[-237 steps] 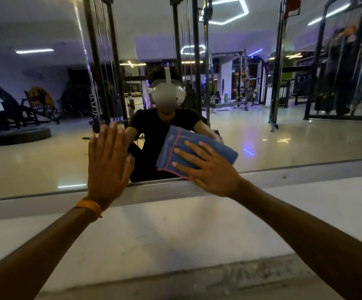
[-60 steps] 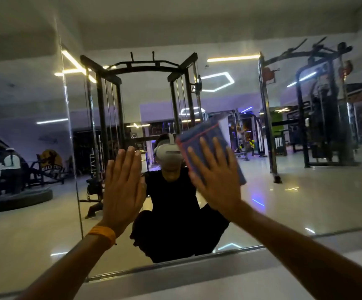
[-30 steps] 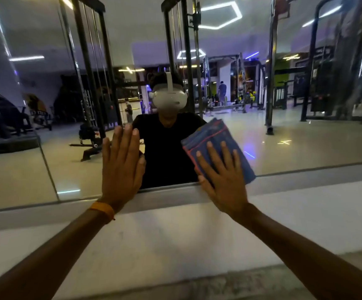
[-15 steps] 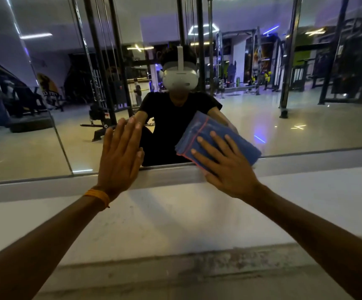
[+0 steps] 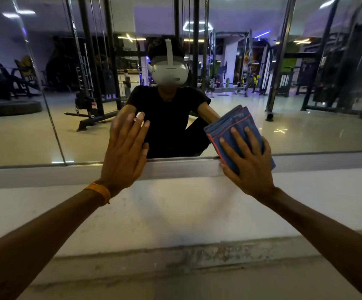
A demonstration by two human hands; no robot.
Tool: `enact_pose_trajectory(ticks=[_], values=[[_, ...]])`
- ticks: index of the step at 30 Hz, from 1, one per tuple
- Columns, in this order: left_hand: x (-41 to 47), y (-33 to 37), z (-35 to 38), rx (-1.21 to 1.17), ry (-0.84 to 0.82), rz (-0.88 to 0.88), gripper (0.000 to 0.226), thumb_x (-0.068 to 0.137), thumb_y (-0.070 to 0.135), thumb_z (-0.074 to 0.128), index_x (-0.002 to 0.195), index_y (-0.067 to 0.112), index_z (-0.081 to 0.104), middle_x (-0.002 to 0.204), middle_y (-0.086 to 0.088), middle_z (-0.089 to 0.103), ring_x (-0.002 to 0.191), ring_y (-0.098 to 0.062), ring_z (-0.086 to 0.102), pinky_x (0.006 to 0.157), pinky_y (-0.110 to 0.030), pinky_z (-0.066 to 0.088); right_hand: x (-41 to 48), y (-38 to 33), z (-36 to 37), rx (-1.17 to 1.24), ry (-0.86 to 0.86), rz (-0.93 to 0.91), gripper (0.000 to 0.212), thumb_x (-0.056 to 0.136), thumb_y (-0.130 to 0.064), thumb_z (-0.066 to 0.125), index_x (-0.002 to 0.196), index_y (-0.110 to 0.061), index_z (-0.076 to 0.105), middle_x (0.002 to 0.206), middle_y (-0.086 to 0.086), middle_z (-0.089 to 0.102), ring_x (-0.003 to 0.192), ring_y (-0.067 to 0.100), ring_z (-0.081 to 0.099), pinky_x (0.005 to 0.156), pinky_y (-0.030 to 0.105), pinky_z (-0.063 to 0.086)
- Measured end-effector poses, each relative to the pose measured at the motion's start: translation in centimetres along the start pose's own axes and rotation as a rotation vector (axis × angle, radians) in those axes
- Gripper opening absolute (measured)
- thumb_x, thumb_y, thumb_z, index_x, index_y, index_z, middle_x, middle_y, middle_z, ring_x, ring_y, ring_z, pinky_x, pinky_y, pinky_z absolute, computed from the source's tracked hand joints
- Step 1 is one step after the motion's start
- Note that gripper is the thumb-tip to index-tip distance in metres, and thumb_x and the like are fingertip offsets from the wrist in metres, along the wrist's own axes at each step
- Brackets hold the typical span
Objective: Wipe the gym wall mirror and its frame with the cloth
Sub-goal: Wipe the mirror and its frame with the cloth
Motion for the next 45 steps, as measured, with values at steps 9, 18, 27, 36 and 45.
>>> enact_pose_trajectory(ticks=[9,18,27,36,45], values=[[-0.9,2.9,1.2,-0.151,-0.084,0.026,0.058,0.106,0.023,0.039,0.16,0.004,0.031,0.17,-0.016,0.02,0.159,-0.034,0.014,0.127,-0.06,0.015,-0.1,-3.1,-1.0,0.002,0.018,0.084,0.077,0.087,-0.031,0.068,0.157,-0.02,0.036,0.166,0.016,0.028,0.152,0.044,0.023,0.106,0.066,0.039],[-1.9,3.8,0.8,-0.4,-0.008,-0.132,0.053,0.101,0.018,0.046,0.151,0.0,0.042,0.16,-0.02,0.039,0.15,-0.038,0.037,0.12,-0.058,0.036,0.2,-0.8,-4.2,0.385,-0.066,0.106,0.058,0.089,-0.001,0.065,0.146,-0.008,0.054,0.153,0.016,0.049,0.137,0.037,0.047,0.106,0.05,0.05],[-1.2,13.1,1.5,-1.111,-0.156,-0.563,0.031,0.105,0.032,0.052,0.135,0.022,0.055,0.131,0.006,0.062,0.116,-0.004,0.061,0.102,-0.025,0.052,0.4,-3.6,-6.7,1.418,-0.164,0.893,0.054,0.089,0.019,0.038,0.122,-0.017,0.061,0.105,-0.003,0.071,0.092,0.011,0.066,0.077,0.024,0.055],[1.9,17.1,4.0,-1.572,-0.217,-0.979,0.057,0.107,0.041,0.047,0.158,0.027,0.025,0.156,0.01,0.038,0.148,-0.02,0.041,0.1,-0.011,0.04,-0.4,-8.4,-5.4,1.738,-0.365,1.283,0.038,0.106,-0.03,0.035,0.109,-0.011,0.067,0.092,0.005,0.078,0.087,0.019,0.072,0.076,0.028,0.059],[1.4,15.2,3.7,-1.478,-0.128,-0.962,0.063,0.103,0.014,0.059,0.159,0.023,0.03,0.141,-0.003,0.058,0.102,-0.005,0.068,0.078,-0.015,0.056,1.3,-7.2,-6.2,1.638,-0.553,1.154,0.052,0.107,-0.04,0.027,0.131,-0.012,0.065,0.125,0.013,0.072,0.11,0.027,0.066,0.103,0.044,0.048]])
Point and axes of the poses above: each hand's wrist, its own x-axis towards the middle knuckle, its own z-axis out of the palm, y = z × x, the point moved 6 cm from there along x, towards the middle knuckle
